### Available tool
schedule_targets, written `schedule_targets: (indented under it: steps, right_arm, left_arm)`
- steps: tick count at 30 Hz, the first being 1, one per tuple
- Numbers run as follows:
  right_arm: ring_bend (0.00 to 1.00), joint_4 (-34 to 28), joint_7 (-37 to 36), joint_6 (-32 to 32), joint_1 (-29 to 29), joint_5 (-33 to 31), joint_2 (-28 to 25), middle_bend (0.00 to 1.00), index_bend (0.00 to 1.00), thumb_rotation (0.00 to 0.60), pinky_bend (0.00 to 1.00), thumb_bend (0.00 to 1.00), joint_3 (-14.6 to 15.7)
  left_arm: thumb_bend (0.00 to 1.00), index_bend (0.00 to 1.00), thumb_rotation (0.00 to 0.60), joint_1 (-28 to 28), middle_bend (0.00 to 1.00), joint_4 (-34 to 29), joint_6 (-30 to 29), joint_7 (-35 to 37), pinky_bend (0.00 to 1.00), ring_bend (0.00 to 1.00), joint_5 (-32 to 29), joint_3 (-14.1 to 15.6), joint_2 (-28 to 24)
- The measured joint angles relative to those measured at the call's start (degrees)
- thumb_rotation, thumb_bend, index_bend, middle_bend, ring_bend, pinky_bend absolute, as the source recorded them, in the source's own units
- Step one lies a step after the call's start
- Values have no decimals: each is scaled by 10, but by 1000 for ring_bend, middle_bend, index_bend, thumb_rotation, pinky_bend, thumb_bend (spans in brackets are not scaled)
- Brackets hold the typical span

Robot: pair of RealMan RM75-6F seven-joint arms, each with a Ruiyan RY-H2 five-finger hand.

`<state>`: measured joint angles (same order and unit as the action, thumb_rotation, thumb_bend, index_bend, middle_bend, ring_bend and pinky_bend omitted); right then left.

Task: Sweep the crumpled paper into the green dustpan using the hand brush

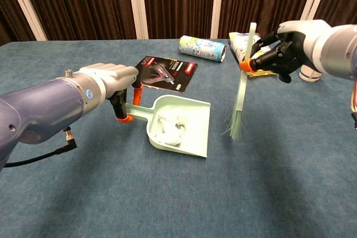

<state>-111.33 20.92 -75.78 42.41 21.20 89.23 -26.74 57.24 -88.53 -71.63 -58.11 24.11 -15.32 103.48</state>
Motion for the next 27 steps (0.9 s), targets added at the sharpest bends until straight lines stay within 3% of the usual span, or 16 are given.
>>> schedule_targets:
  steps: [14,27]
  right_arm:
    - [930,6,-36,41,-2,-50,10,900,865,600,813,534,-20]
    - [930,-52,-61,51,20,-115,-2,900,865,600,813,538,-82]
  left_arm:
    - [477,594,600,3,986,0,-2,3,934,970,-7,-7,16]
    - [477,594,600,8,984,9,-4,1,933,969,-9,-15,31]
